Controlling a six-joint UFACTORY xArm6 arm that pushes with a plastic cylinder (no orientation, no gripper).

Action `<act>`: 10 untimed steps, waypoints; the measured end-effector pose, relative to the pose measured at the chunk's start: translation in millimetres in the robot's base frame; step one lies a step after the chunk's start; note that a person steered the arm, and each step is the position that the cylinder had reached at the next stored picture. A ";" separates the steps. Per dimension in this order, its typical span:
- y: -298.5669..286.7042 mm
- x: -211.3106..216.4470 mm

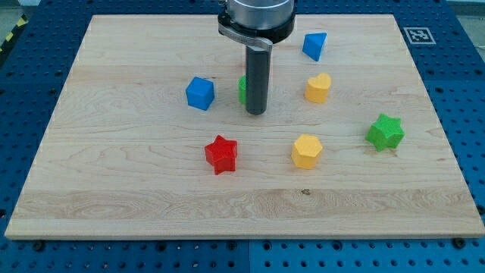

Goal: Move green star diagonally to the yellow hexagon

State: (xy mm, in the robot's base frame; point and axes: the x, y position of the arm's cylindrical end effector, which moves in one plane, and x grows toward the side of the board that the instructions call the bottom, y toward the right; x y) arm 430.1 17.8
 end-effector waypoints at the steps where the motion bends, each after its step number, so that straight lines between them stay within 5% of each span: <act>1: 8.8 0.0; 7: 138.8 -33.6; 9: 224.9 2.2; 10: 251.3 54.6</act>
State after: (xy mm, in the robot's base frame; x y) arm 484.7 269.2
